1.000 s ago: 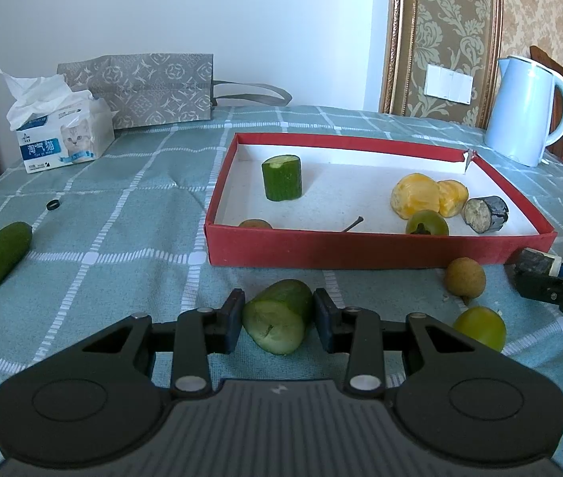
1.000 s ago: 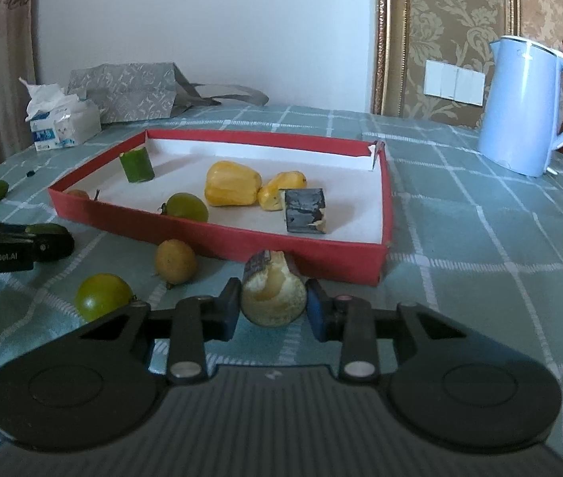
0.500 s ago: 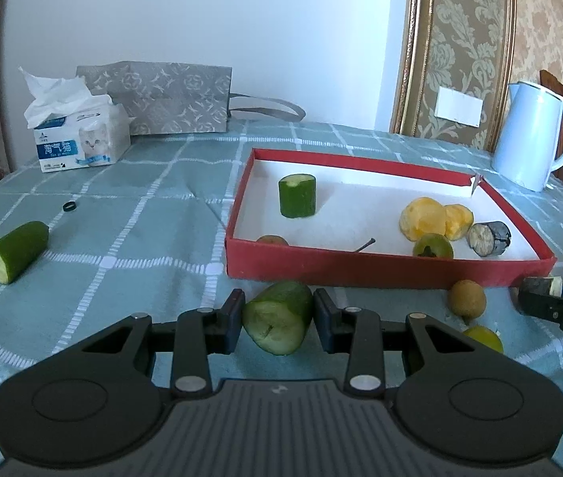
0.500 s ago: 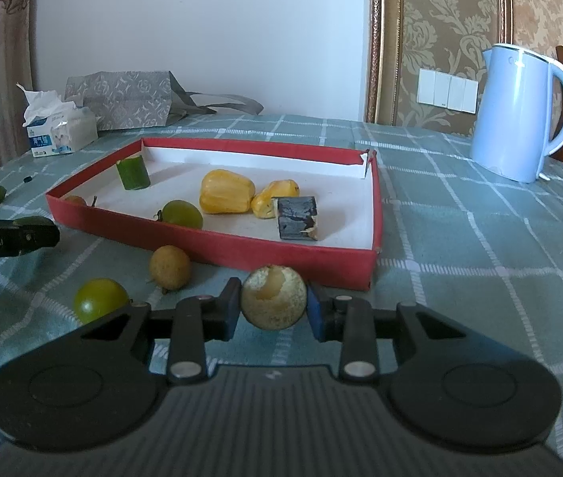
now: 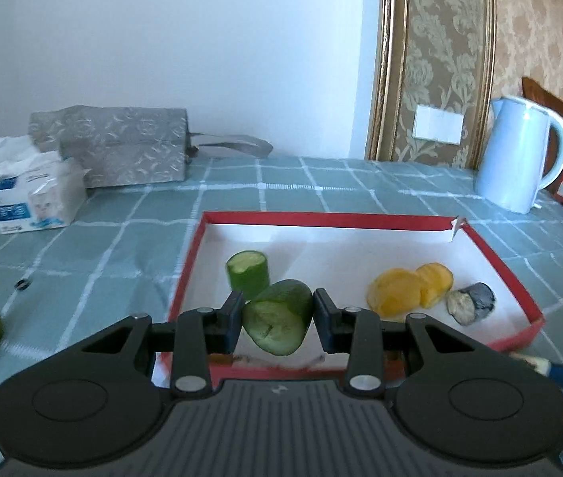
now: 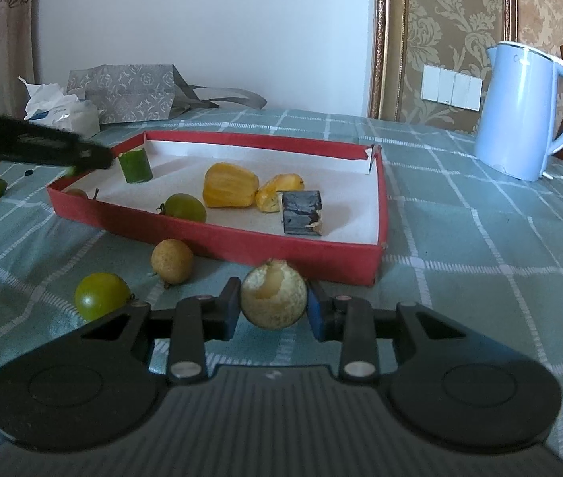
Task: Organize fruits
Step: 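Carry the halved cucumber over the red tray with the left tool while the right tool holds the pale fruit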
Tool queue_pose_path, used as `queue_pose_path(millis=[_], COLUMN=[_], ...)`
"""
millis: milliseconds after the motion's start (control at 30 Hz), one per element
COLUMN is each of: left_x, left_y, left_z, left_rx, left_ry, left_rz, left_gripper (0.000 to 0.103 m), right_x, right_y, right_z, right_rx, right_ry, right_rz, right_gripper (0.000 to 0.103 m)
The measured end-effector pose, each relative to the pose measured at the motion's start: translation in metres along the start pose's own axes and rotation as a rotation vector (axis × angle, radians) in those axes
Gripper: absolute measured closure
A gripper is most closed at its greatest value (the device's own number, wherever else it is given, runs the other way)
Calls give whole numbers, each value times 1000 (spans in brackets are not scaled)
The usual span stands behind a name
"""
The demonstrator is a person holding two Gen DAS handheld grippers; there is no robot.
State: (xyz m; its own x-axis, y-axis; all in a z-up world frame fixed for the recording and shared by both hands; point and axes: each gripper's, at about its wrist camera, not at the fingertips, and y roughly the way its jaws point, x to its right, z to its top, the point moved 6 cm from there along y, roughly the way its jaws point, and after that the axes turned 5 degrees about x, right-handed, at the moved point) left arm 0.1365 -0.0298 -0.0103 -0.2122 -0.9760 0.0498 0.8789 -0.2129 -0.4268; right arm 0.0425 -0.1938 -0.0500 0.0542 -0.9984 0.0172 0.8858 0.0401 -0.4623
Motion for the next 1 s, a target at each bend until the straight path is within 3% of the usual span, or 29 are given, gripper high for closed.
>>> queue_pose_path(millis=[267,500,567,667,767,1000], left_x=[2,7,10,9,4,-11], left_y=[49,59,58,51,39,-4], left_z=[-4,-7,-7,-5,-2,-7], left_rx=[-88,-83,-77,-28,18,108], left_ry=[-24,46,75,96,89,38], left_rz=[4,53,67,116,151,215], left_gripper=[67,66,53,37,31,31], right_x=[1,7,8,8,8,8], right_y=[6,13,13,14,14,13], right_z=[-2,-3,-3,-3,-3,-3], right_rx=[-36,-50,-50,-50,-50,-50], right_ry=[16,39,37,37,36,37], right_rz=[21,34,33,33,32,33], right_gripper=[71,71,71,71,71,71])
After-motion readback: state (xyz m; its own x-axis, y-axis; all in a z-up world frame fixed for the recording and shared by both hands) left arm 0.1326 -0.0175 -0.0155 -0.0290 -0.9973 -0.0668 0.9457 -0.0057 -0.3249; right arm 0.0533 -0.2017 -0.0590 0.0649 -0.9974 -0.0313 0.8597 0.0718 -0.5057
